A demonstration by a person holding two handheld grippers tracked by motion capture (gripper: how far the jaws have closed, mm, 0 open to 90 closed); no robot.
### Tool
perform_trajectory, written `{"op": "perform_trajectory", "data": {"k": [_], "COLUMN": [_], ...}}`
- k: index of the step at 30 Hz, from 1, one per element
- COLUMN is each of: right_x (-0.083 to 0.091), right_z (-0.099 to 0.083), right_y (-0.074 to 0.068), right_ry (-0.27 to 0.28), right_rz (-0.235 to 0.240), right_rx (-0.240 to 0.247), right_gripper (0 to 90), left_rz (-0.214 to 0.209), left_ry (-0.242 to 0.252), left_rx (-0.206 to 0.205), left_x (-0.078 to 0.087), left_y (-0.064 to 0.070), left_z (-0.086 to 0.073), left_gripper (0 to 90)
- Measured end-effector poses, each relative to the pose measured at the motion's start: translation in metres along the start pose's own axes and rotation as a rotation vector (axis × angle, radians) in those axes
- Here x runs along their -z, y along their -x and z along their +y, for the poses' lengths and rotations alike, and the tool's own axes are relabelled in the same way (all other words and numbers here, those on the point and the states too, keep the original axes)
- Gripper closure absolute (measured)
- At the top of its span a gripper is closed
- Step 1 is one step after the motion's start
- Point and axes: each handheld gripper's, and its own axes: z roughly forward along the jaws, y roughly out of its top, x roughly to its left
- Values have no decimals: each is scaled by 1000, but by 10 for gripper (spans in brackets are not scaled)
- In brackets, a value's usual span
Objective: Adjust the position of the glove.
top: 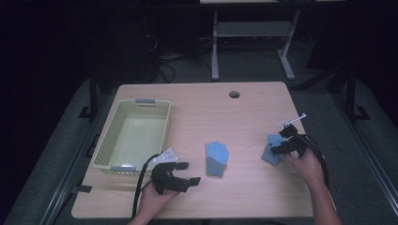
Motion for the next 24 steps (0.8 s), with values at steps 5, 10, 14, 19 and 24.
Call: {"op": "perform_trajectory", "data": {"k": [5,10,14,19,24], "right_x": [-5,-6,-7,-7,-6], "right_z": [1,1,1,1,2], "right_y": [-1,-1,-1,1,4], "right_ry": [-22,-24,-26,-20,-18], "right_rz": [-11,-11,-4,3,11], "right_rx": [14,6,8,1,-19], "right_gripper": [475,503,521,586,701], "left_rz": [3,1,1,7,16], "left_ry": [8,7,4,4,21], "left_rx": [8,11,10,11,10], "left_x": [0,0,-1,-1,2], "left_y": [-1,0,1,0,0], "left_z": [0,0,-1,-1,-1], "left_gripper": [192,192,192,193,197]}}
